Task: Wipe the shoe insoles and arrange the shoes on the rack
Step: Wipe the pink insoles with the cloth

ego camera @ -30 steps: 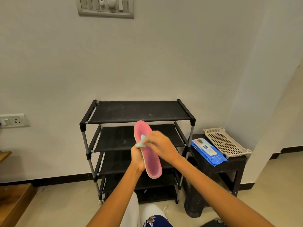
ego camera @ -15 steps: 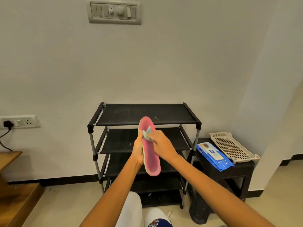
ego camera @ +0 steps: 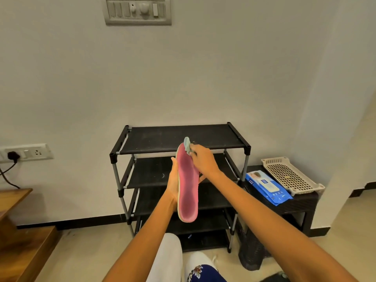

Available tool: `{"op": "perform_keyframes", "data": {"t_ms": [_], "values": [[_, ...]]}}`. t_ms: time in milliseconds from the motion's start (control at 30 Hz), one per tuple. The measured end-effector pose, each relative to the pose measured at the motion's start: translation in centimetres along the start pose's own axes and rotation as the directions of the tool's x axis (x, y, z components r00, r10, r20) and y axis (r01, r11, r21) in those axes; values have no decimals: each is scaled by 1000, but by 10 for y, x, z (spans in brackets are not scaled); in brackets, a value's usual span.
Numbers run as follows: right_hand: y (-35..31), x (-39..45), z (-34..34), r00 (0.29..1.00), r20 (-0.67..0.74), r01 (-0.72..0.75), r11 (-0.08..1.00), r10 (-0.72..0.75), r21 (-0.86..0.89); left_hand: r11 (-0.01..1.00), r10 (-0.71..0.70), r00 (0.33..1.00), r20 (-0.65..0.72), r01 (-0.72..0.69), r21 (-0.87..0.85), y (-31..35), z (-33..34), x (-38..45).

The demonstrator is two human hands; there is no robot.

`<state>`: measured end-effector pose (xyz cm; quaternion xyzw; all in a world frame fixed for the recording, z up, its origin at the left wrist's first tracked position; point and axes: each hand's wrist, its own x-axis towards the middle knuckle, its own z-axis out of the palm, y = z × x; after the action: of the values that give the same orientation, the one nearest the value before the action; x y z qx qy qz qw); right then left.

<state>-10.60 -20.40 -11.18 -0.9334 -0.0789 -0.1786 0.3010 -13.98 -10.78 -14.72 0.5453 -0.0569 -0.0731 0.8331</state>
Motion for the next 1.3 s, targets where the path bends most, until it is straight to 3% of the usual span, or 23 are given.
{"op": "perform_keyframes", "data": {"t_ms": [67,133,200,333,400,467,533,600,667,833,900,933,1000,1067,1133,1233,1300], "values": [[2,-10,3,991,-13,132,976,-136,-174,998,36,999,30,-34,-45,2,-1,0],[5,-21,7,961,-24,262,937,-275,-230,985,-32,999,41,38,-170,2,-6,-5],[5,-39,15,939,-11,340,932,-344,-123,944,-96,993,67,112,-311,-4,-14,-5],[10,-75,20,874,100,468,880,-475,81,928,-196,980,37,198,-316,-6,-24,2],[15,-77,13,825,167,528,842,-540,112,926,-172,985,8,165,-340,-7,-25,2],[13,-66,6,865,96,475,865,-493,159,941,-149,989,-15,137,-308,-5,-20,0],[5,-44,0,959,-52,282,936,-277,211,945,-110,993,-37,93,-314,-2,-13,-2],[-1,-20,-4,992,-55,123,986,-117,115,928,-110,994,-1,102,-357,1,-5,-5],[-1,-11,-2,989,44,138,990,-138,-2,924,-111,994,7,105,-368,2,-1,-5],[-9,-54,13,918,107,370,921,-382,121,929,-124,992,8,119,-352,-13,-21,12],[-7,-75,15,868,127,462,874,-480,151,972,-211,977,-11,208,-109,-28,-32,19],[-3,-82,15,849,156,483,861,-505,158,972,-223,975,4,223,-69,-28,-30,16],[-4,-80,12,867,155,441,874,-473,202,974,-219,976,-8,218,-61,-23,-31,13],[-11,-61,3,950,14,296,918,-311,262,982,-187,982,-37,185,-39,-15,-24,11],[-14,-35,-11,984,-52,175,955,-168,238,970,-128,991,-38,117,-212,-8,-19,4],[-1,-12,-17,986,108,136,990,-131,-41,927,-86,995,-47,63,-369,0,-12,3],[3,-19,-9,970,204,146,987,-128,-72,955,-24,998,-64,4,-295,2,-13,4]]}}
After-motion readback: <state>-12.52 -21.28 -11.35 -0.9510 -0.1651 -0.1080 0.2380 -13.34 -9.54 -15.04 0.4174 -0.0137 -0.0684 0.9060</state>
